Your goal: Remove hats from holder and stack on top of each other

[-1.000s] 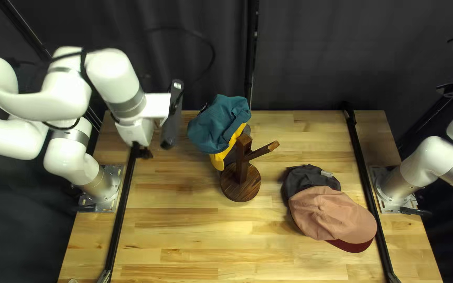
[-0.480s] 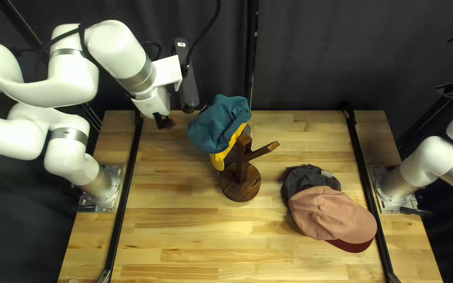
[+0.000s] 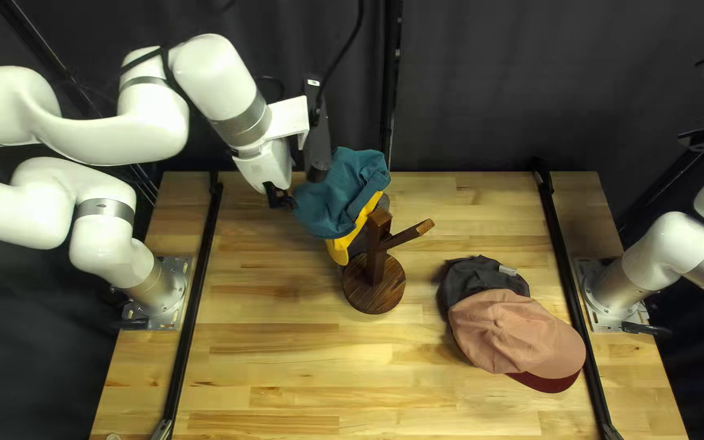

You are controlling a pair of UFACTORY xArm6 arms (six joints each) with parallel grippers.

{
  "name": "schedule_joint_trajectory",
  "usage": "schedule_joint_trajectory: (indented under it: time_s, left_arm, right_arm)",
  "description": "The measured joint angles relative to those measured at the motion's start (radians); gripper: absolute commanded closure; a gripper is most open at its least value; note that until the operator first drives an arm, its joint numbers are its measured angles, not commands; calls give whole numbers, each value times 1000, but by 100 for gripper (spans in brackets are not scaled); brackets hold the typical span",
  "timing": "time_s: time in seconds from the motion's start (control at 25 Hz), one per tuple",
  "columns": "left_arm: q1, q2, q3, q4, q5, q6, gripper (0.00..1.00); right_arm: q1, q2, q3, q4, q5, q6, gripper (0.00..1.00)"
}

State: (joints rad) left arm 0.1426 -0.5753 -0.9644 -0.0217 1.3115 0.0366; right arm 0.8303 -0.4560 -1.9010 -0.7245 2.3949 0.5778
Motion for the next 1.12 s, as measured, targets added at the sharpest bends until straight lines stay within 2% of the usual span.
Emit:
schedule_joint_trajectory:
  time_s: [0.24,0.6,1.12]
  left_arm:
    - [-3,-61,50,-48,-61,27,0]
    - [-20,-152,153,-42,-160,40,0]
    - [7,-131,178,-28,-230,76,0]
  right_arm:
    - [0,0,0,0,0,0,0]
    - [0,0,0,0,0,0,0]
    - [0,0,0,0,0,0,0]
